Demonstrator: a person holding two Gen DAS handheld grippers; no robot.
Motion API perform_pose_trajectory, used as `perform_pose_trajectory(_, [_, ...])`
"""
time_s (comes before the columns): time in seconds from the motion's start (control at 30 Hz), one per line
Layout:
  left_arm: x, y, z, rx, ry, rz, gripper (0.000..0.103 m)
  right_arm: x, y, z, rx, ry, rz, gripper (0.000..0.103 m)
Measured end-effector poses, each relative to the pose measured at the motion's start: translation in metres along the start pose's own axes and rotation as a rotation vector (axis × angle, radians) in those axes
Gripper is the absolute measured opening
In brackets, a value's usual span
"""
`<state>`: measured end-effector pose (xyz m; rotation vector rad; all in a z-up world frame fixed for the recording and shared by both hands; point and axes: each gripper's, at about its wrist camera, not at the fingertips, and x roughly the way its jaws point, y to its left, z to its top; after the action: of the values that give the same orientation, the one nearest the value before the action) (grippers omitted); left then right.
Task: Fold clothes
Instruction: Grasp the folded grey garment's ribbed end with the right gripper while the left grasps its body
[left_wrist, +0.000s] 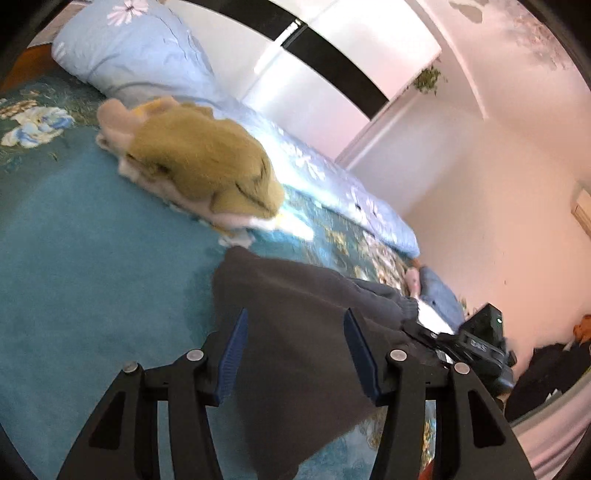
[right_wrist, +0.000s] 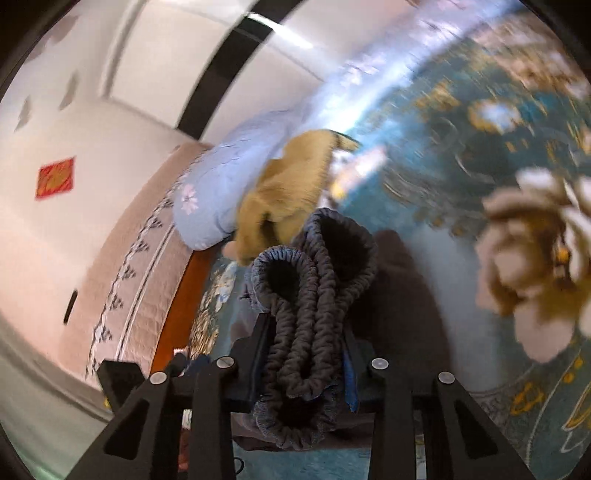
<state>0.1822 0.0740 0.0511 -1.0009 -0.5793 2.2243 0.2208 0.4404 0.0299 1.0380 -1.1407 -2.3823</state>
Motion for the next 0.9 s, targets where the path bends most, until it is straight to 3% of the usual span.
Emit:
perform_pose_trajectory(0.23, [0.041, 0.001, -0.018, 0.004, 0.177, 0.092, 0.055, 0.011, -0.033, 0.011, 0.071, 0.008, -0.011, 0.036])
perform_pose_trajectory(0.43, [0.046, 0.006, -0.022, -0.021, 0.213, 0.093, 0.058, 0.017, -0.059, -0.002, 0.146, 0.03, -0.022, 0.039])
perform_pose_trajectory(0.53, [0.044, 0.005, -0.019, -0.016, 0.209, 0.094, 0.058, 0.012, -0.051, 0.001, 0.117, 0.034, -0.054, 0.046])
perform_pose_trajectory(0.63, [0.039, 0.003, -0.015, -0.002, 0.201, 0.097, 0.058, -0.001, -0.037, 0.007, 0.055, 0.022, -0.107, 0.046])
perform_pose_trajectory(0.77, [0.012, -0.004, -0.003, 0.025, 0.105, 0.124, 0.056, -0.027, -0.017, 0.019, -0.039, -0.042, -0.236, 0.046])
perform_pose_trajectory(0.9, [0.002, -0.036, -0.004, 0.113, 0.043, 0.016, 0.056, -0.026, 0.026, 0.02, -0.211, -0.061, -0.306, 0.046])
